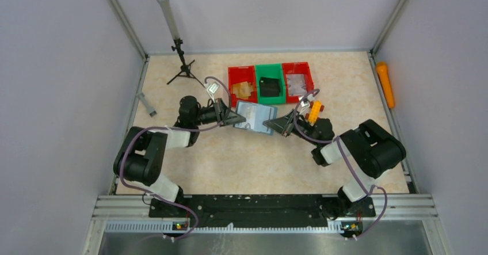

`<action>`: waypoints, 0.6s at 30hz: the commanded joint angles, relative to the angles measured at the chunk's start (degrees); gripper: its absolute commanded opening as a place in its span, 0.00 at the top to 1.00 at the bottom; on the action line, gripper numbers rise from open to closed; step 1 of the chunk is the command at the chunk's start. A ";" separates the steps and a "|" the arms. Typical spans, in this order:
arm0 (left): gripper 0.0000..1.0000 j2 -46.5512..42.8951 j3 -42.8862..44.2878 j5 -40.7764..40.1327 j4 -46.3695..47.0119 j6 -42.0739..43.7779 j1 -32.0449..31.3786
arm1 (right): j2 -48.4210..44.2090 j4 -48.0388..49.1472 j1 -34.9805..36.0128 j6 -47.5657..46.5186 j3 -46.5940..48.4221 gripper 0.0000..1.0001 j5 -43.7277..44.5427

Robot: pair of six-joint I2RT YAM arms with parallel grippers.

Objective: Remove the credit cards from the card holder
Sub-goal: Remove the credit card from the card holder.

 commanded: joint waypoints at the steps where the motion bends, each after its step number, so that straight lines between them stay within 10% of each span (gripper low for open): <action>1: 1.00 -3.76 -2.46 -4.32 -0.33 1.78 3.35 | -0.34 12.70 -1.74 -0.91 -0.48 1.00 1.48; 18: 1.00 -25.84 -9.60 -17.07 -12.09 13.07 5.64 | -1.17 8.05 -4.75 -1.41 -2.67 1.00 5.94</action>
